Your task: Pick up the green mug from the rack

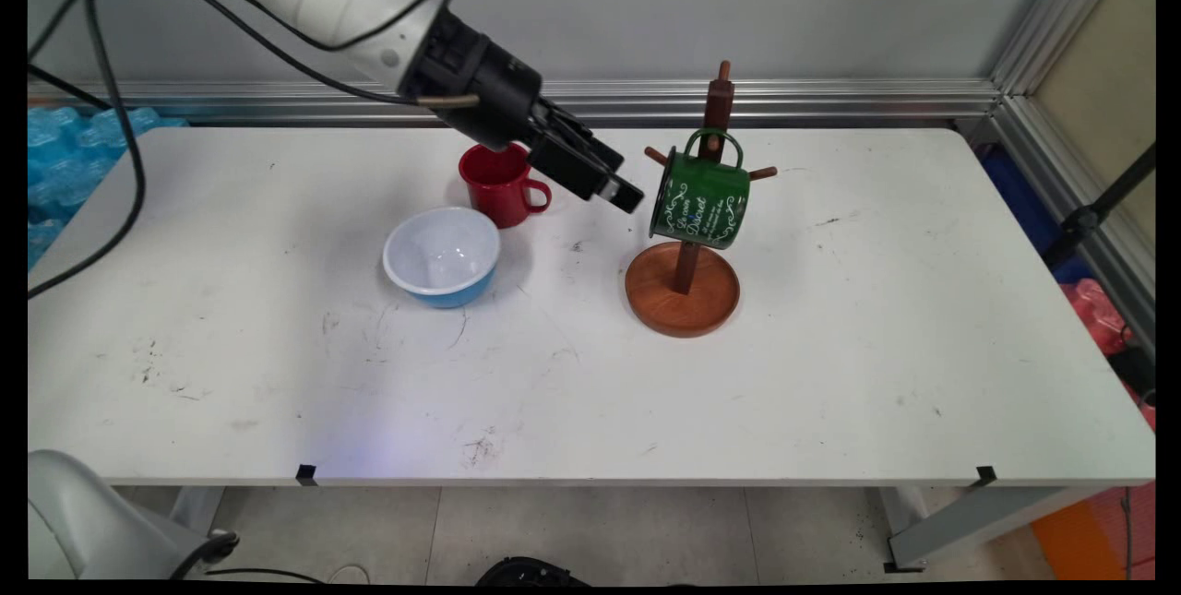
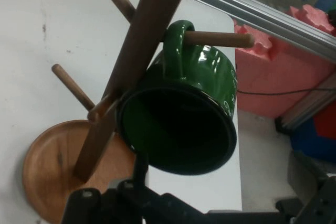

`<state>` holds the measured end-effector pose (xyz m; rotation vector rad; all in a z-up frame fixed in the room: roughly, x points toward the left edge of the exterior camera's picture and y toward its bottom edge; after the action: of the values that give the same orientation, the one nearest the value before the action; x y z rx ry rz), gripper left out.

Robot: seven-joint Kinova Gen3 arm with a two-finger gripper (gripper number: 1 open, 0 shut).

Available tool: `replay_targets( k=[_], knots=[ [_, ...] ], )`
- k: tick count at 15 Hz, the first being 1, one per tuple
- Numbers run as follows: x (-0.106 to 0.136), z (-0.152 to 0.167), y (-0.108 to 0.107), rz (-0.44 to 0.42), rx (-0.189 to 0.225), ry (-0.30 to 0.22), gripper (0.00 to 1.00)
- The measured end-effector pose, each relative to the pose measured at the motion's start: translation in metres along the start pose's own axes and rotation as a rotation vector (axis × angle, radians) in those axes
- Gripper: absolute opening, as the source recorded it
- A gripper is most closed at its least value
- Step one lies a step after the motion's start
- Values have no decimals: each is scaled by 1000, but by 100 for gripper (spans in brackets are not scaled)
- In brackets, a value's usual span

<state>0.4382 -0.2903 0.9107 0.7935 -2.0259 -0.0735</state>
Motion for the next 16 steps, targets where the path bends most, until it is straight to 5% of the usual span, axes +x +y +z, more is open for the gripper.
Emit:
replay_targets(
  k=[16],
  knots=[
    [-6,61,-2,-30,-8,32,100]
  ],
)
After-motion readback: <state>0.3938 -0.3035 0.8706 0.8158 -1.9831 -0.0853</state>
